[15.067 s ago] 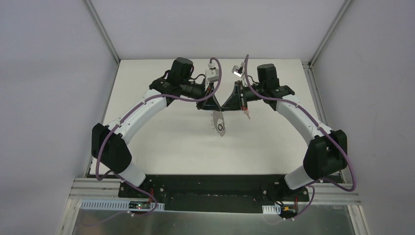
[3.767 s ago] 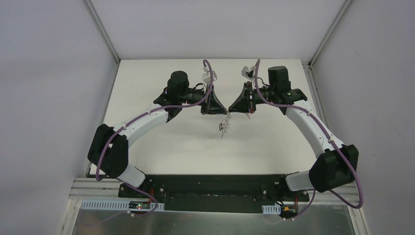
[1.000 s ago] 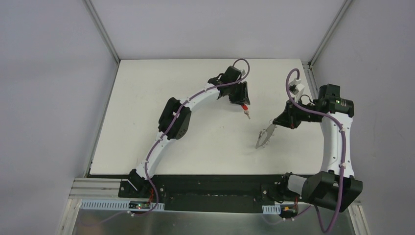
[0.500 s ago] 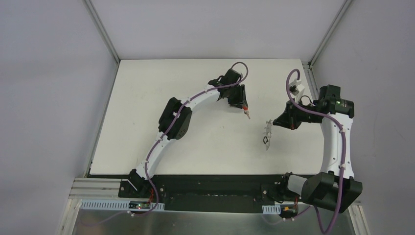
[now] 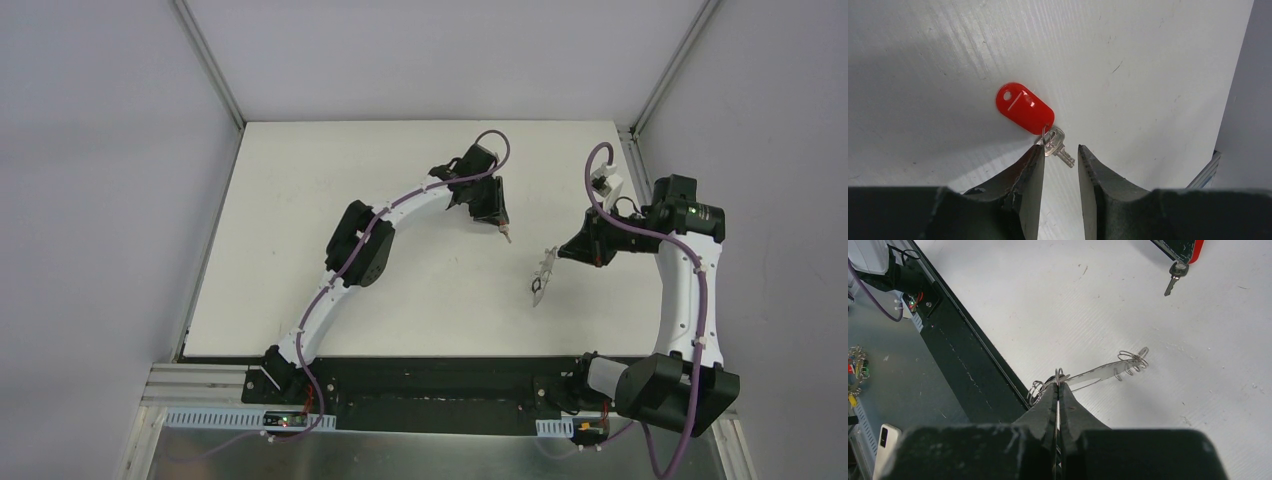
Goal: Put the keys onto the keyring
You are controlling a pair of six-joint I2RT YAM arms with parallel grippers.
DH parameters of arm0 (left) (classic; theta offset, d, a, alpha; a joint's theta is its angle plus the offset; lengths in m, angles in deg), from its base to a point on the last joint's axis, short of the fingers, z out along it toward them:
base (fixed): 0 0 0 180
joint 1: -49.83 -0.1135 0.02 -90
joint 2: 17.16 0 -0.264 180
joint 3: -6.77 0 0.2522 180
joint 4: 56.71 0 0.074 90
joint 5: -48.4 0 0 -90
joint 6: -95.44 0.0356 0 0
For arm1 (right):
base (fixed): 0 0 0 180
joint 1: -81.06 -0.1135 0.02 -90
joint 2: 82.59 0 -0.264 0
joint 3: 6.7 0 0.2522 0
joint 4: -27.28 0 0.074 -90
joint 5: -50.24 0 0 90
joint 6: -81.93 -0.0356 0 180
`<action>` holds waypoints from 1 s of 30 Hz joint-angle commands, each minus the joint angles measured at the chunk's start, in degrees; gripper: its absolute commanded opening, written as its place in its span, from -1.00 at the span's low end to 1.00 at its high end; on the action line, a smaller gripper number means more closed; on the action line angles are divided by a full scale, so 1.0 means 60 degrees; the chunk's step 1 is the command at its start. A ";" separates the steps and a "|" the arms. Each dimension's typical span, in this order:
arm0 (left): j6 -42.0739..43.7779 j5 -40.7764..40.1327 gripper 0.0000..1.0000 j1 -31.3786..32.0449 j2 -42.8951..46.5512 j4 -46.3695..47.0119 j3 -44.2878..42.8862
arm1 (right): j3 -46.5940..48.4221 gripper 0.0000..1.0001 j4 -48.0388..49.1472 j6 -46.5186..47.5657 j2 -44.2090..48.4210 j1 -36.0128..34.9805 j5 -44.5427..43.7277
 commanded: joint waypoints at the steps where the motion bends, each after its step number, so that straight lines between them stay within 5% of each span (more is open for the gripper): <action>1: -0.0292 -0.0339 -0.37 0.0073 -0.0139 -0.0122 0.0056 | -0.0009 -1.00 -0.0401 0.0354 0.0246 0.0143 0.0344; 30: -0.0445 -0.0492 -0.51 0.0061 -0.0473 0.0075 -0.0094 | -0.0002 -1.00 -0.0643 0.0407 0.0333 0.0223 0.0498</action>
